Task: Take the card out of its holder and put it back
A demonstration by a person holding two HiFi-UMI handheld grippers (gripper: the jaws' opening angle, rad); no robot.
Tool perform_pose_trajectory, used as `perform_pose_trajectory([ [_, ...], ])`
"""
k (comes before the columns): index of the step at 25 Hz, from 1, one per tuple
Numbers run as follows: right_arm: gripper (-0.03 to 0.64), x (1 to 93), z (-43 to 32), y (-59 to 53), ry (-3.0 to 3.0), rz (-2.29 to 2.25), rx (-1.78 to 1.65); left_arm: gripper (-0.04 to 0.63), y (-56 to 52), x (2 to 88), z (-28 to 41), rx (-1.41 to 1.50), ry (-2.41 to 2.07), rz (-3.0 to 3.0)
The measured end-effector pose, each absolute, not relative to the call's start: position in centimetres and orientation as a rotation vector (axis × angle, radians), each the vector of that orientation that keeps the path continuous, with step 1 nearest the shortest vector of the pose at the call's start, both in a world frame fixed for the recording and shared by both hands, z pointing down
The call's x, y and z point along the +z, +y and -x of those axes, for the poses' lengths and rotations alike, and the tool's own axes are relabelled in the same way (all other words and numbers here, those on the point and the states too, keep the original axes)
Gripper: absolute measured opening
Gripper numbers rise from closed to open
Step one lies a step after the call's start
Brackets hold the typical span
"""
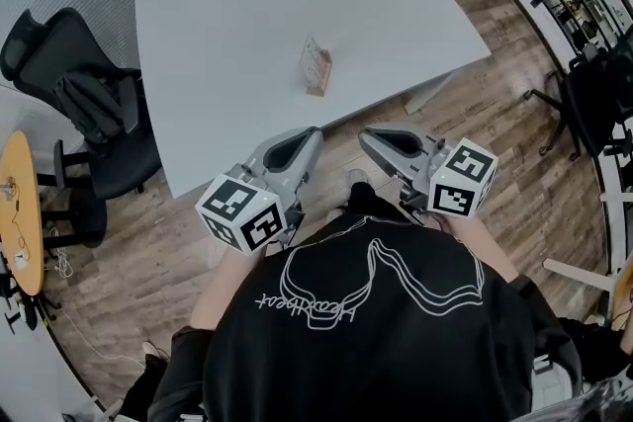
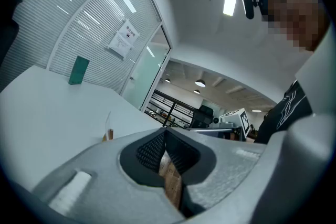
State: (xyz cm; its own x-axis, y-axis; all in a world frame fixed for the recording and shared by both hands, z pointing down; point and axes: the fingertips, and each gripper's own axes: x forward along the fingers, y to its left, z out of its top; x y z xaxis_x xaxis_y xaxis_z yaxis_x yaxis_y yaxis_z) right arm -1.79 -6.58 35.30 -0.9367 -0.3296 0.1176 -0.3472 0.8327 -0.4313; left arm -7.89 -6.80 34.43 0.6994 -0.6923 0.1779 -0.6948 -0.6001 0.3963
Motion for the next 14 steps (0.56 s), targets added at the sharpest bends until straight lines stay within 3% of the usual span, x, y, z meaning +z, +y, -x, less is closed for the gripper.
perform_pose_trajectory([
  [14,0.008,35.32,2.18,-6.95,-2.97,-0.547,0.711,0.014,-7.09,34.42,8.15,0.004,-1.071,-2.467],
])
